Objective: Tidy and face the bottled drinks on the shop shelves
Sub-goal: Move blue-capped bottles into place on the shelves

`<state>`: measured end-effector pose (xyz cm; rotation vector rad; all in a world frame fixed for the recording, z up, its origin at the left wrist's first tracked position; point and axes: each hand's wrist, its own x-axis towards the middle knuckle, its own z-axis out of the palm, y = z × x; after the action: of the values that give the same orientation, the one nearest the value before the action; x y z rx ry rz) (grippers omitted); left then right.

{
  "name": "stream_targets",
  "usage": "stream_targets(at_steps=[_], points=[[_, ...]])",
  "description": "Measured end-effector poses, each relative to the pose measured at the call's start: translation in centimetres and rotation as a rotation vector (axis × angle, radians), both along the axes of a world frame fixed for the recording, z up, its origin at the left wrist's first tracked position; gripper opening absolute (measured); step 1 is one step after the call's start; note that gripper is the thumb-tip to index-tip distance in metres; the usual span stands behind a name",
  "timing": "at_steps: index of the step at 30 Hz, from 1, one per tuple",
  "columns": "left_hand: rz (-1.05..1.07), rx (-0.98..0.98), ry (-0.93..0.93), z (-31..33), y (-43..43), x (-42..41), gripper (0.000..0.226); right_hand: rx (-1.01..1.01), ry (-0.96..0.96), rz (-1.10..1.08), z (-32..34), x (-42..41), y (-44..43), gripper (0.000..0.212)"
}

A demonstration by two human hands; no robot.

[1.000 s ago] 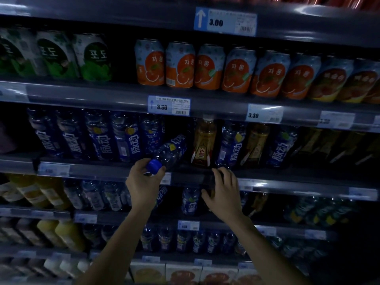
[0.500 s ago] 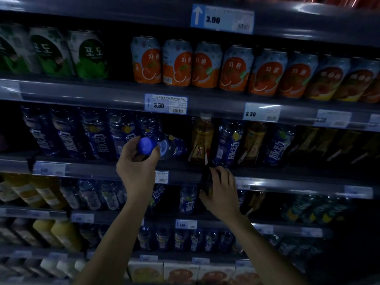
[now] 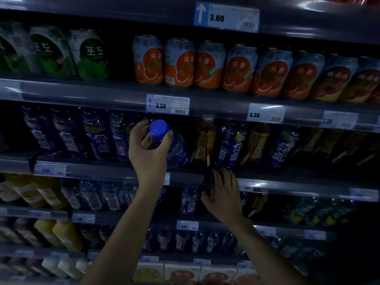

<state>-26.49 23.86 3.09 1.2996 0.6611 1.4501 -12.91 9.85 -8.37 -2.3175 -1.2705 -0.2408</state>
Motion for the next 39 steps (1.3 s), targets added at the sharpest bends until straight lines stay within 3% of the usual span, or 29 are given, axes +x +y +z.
stream_targets(at_steps=[5, 11, 16, 22, 29, 39], points=[[0.045, -0.078, 0.071, -0.5, 0.5, 0.9, 0.051, -0.002, 0.005, 0.003, -0.1, 0.1, -0.1, 0.071], [-0.018, -0.039, 0.0, -1.0, 0.4, 1.9, 0.045, 0.009, 0.006, 0.001, -0.3, 0.1, 0.0, 0.071], [-0.074, 0.01, 0.045, -1.6, -0.2, 3.0, 0.05, 0.021, -0.025, -0.004, -0.4, 0.2, 0.0, 0.07], [-0.067, -0.064, 0.044, -2.8, -0.2, 4.0, 0.051, 0.02, -0.038, 0.028, -0.3, 0.7, -0.3, 0.072], [-0.012, 0.057, 0.013, -1.2, -0.1, 2.8, 0.044, 0.03, -0.027, 0.038, -0.2, 0.6, -0.4, 0.072], [-0.003, 0.082, 0.141, -1.2, 0.9, 2.7, 0.047, 0.047, -0.033, 0.052, -0.4, 0.6, -0.4, 0.071]])
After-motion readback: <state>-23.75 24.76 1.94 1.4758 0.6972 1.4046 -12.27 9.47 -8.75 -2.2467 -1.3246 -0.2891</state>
